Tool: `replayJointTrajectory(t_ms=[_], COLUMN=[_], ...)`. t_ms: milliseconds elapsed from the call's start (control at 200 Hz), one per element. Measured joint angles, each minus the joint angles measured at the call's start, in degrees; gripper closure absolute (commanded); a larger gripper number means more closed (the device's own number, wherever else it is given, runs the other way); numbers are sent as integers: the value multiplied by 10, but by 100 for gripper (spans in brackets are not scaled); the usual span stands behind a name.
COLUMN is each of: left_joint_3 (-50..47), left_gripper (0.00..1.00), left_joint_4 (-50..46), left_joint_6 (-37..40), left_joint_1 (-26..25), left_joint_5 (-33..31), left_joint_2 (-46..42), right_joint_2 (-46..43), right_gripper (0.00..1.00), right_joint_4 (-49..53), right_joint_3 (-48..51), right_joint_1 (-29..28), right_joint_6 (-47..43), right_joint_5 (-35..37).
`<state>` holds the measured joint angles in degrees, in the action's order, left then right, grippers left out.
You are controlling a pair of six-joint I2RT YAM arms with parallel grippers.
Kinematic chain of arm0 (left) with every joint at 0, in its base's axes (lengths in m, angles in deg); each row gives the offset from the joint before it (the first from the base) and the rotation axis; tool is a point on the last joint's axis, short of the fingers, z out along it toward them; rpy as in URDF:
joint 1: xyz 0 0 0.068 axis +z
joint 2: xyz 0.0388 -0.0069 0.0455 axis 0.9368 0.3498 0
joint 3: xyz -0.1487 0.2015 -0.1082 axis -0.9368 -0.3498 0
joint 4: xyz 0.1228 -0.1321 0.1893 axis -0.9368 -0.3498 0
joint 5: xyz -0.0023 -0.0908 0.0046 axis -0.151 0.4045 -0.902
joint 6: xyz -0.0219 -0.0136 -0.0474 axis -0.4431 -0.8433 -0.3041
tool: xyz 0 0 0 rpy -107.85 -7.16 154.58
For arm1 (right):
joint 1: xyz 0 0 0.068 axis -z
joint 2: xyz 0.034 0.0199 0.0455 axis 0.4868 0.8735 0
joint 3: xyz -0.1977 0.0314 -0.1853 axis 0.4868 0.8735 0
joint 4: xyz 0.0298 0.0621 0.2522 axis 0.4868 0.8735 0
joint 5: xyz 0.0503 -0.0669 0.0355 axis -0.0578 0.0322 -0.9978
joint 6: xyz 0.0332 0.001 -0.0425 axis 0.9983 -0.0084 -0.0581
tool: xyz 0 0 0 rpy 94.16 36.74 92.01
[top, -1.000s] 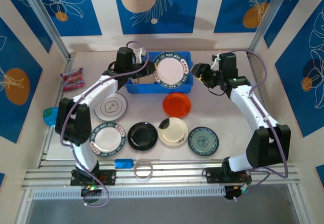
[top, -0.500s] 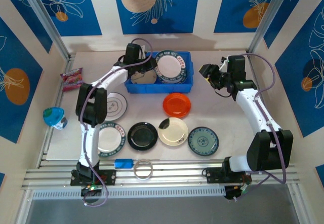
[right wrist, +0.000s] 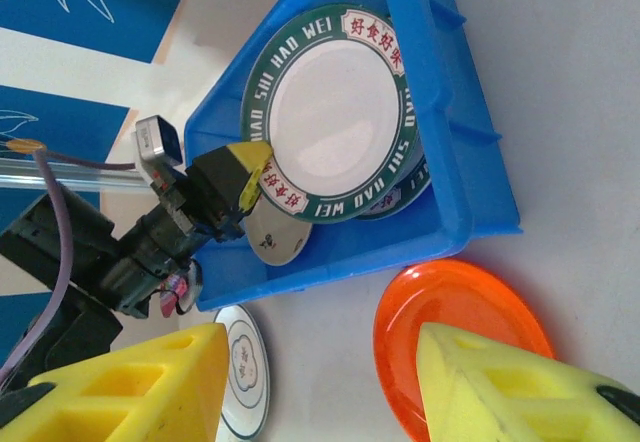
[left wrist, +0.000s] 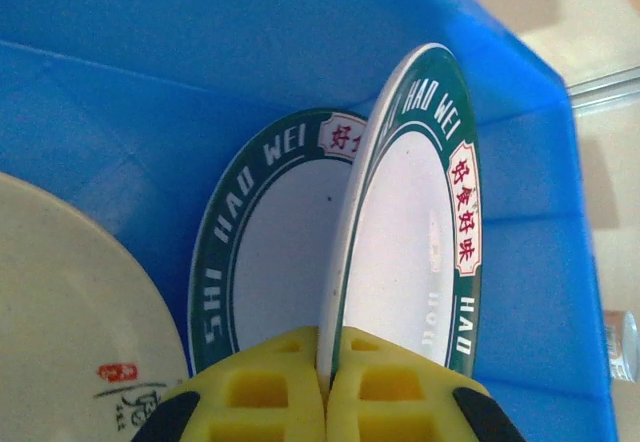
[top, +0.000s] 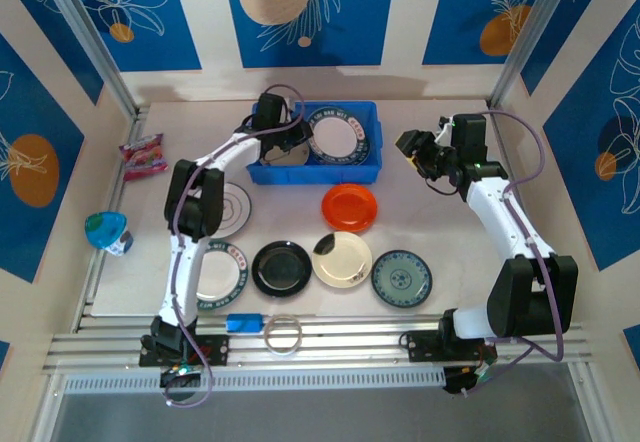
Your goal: Place the plates into the plastic bin on the countertop
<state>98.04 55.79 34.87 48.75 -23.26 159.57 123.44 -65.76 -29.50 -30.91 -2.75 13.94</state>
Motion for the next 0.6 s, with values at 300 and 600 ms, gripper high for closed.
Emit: replayJointTrajectory(t_ms=[300, 600], left_joint_3=[3, 31], left_gripper=[100, 80], left_joint_4=[10, -8], left_joint_6=[-18, -20], left_joint_1=[0, 0], left_joint_5=[5, 5], left_joint_2=[28, 41], right_joint_2=[3, 23], right_gripper=[48, 48], right_joint_4=[-12, -18], right_joint_3=[8, 12], right_joint_1=[0, -3], right_joint_6=[0, 2], right_joint_5=[-7, -9])
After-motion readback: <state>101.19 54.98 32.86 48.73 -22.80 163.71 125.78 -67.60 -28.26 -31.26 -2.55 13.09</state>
